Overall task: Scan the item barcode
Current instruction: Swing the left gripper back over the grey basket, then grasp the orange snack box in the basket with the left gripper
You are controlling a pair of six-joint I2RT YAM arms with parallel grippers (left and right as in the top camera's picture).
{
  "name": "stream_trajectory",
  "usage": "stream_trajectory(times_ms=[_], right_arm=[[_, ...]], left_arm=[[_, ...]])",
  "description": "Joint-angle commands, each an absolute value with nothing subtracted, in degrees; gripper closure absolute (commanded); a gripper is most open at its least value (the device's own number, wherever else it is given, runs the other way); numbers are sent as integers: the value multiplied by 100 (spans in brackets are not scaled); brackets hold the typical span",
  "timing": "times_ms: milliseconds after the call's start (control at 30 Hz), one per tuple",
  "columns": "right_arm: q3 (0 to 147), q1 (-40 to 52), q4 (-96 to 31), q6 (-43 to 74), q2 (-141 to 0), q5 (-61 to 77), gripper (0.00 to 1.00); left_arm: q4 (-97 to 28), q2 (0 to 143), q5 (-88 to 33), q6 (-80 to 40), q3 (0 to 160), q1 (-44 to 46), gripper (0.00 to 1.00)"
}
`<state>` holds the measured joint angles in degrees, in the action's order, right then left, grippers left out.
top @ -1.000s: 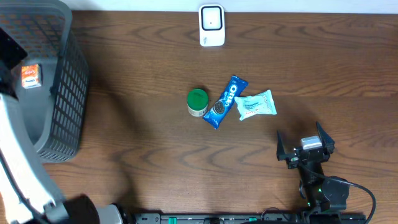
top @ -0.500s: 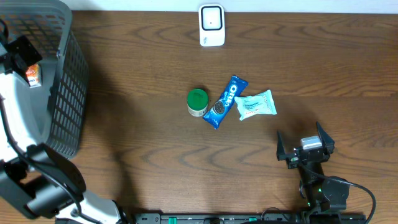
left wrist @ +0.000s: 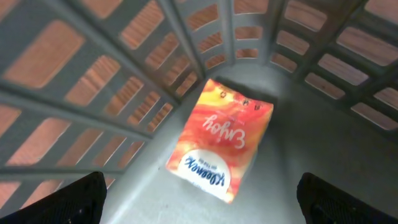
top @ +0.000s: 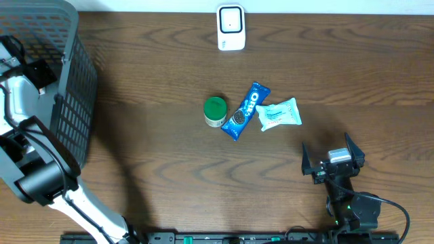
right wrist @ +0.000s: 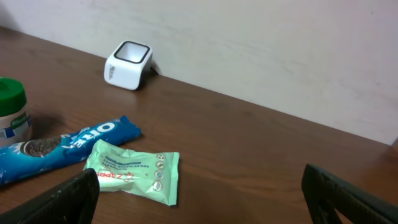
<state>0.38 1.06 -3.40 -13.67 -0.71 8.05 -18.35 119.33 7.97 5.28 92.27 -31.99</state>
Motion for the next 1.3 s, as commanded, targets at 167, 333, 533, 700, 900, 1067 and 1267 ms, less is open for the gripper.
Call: stream_trajectory(times_ms=[167, 333, 533, 700, 900, 1067, 1267], right_arm=[[32, 89, -362, -1376, -38, 801, 1], [32, 89, -362, -1374, -38, 801, 1], [32, 89, -364, -1376, -38, 801, 1], [32, 89, -364, -1374, -38, 801, 1], [32, 89, -364, -1376, -38, 801, 1], [32, 89, -362, -1374, -38, 801, 1], [32, 89, -362, -1374, -38, 801, 1]], left_arm=[[-1378, 12418, 792, 943, 9198, -3210, 2], [-1267, 12663, 504, 1057, 9198, -3210, 2], [-1164, 13006, 250, 1068, 9198, -3212, 2], [-1138, 13286, 248, 1068, 9198, -3238, 2], [-1144, 13454, 187, 1066, 9196, -3317, 1], [-1232, 13454, 189, 1063, 9198, -3356, 48], [-1341, 13391, 193, 1044, 9198, -3380, 67]])
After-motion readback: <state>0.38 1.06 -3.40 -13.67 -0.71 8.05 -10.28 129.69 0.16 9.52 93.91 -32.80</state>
